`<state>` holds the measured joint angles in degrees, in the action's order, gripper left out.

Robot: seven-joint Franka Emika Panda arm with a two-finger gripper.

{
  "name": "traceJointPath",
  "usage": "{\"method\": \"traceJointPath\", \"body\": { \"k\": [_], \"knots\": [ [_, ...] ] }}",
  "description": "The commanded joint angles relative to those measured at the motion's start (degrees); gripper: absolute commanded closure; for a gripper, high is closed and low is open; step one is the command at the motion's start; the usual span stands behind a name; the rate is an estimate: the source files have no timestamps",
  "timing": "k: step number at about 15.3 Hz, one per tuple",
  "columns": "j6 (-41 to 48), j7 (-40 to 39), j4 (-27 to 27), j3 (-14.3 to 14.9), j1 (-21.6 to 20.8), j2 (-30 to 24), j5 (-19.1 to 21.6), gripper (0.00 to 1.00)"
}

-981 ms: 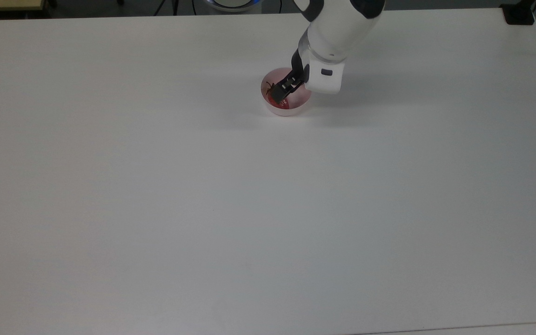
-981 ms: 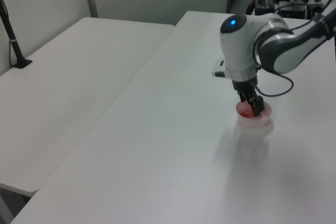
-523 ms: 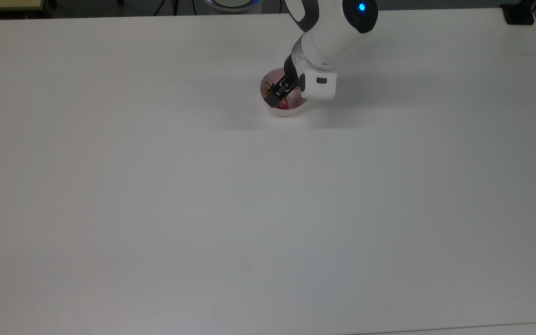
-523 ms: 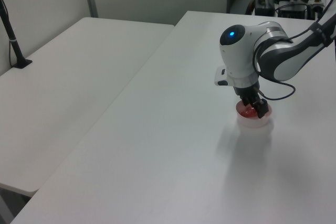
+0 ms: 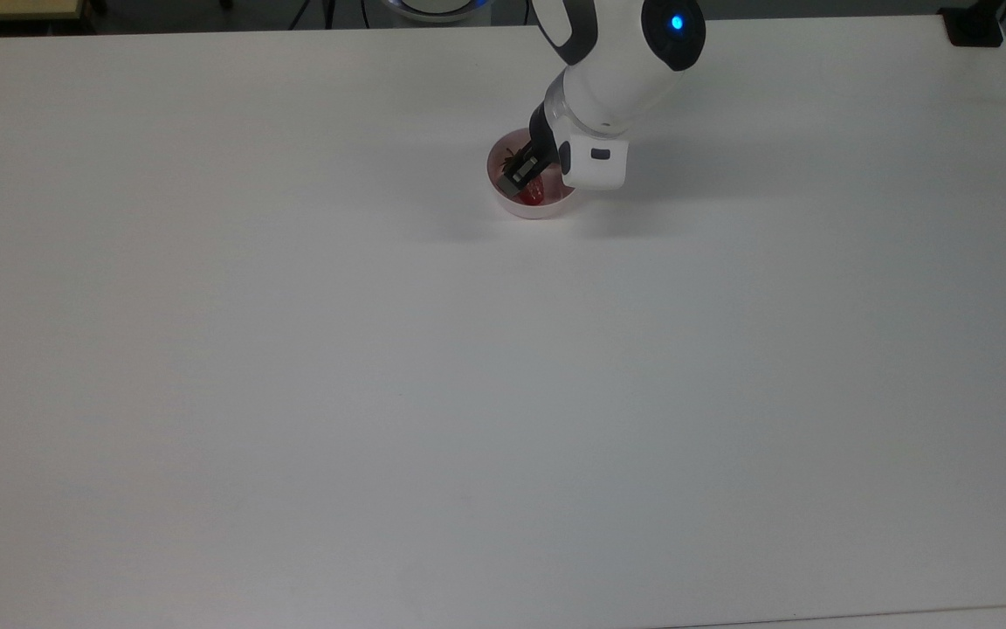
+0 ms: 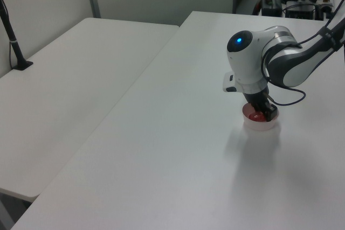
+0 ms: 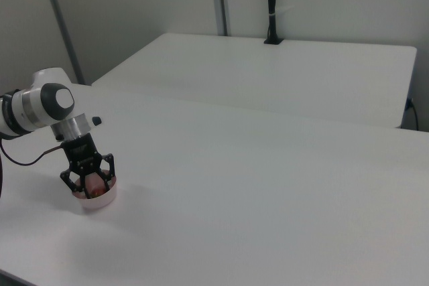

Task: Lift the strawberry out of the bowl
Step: 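Lift the strawberry up out of the pink bowl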

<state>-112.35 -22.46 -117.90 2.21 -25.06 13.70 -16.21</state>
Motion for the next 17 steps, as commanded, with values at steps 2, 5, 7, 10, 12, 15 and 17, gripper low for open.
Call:
{"method": "traceJointPath", "body": {
  "k": [2,5,7,10,12,15,17],
  "knots": [
    [0.8,-1.0,-0.3,0.4,-0.7,-1.6,-0.9,0.58],
    [1.0,-0.8,0.0,0.4,-0.7,-2.5,-0.8,0.61],
    [1.3,-0.8,0.1,0.4,-0.6,-3.4,-0.4,0.62],
    [4.4,-0.8,2.6,0.3,-0.6,-5.0,0.0,0.62],
    [7.8,-0.9,5.8,0.3,-0.2,-7.1,1.2,0.62],
    [10.3,-0.8,10.1,0.9,1.3,-8.2,4.3,0.62],
    [9.0,0.5,10.3,1.9,4.0,-7.7,4.8,0.62]
  ]
}}
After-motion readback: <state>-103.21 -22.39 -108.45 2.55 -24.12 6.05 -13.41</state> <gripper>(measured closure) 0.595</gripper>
